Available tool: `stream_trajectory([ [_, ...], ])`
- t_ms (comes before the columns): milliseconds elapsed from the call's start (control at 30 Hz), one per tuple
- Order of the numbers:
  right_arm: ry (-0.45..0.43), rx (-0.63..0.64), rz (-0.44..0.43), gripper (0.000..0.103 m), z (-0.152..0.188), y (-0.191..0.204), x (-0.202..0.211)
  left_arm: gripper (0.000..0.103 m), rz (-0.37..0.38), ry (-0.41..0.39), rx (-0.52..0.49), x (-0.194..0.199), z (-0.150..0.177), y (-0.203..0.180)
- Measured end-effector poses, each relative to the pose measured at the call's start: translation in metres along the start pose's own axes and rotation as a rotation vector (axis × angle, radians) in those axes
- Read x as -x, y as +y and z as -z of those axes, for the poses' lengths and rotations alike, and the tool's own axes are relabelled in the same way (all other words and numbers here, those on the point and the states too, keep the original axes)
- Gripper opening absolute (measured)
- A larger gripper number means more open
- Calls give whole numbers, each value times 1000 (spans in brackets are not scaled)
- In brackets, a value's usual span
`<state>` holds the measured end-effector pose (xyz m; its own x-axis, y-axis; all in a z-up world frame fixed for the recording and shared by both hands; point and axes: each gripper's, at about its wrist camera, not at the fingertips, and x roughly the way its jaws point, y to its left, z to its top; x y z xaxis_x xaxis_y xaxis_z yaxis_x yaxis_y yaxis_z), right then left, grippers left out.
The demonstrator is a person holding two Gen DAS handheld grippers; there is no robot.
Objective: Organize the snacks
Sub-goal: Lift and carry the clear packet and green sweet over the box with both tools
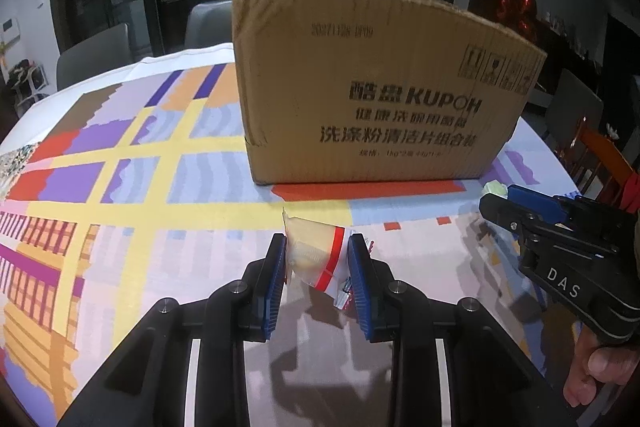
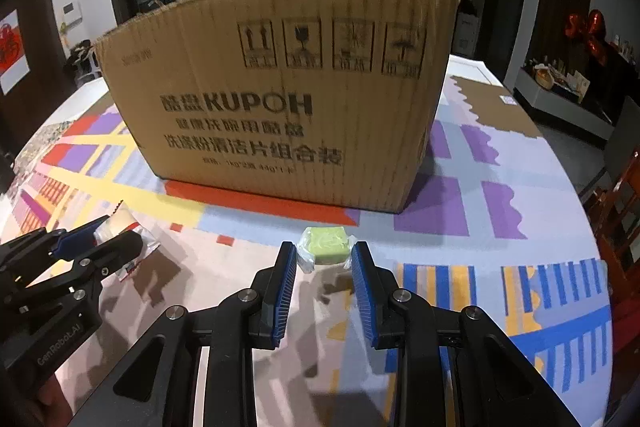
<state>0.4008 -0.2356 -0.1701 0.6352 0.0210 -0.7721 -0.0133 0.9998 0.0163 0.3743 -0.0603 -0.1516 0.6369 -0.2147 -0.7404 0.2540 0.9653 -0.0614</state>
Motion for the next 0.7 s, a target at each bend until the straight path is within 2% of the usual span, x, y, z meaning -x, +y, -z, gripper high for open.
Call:
stream_trajectory([
  [700, -105, 20, -3, 30, -16, 10, 71, 31, 1, -113, 11, 65, -26, -3],
])
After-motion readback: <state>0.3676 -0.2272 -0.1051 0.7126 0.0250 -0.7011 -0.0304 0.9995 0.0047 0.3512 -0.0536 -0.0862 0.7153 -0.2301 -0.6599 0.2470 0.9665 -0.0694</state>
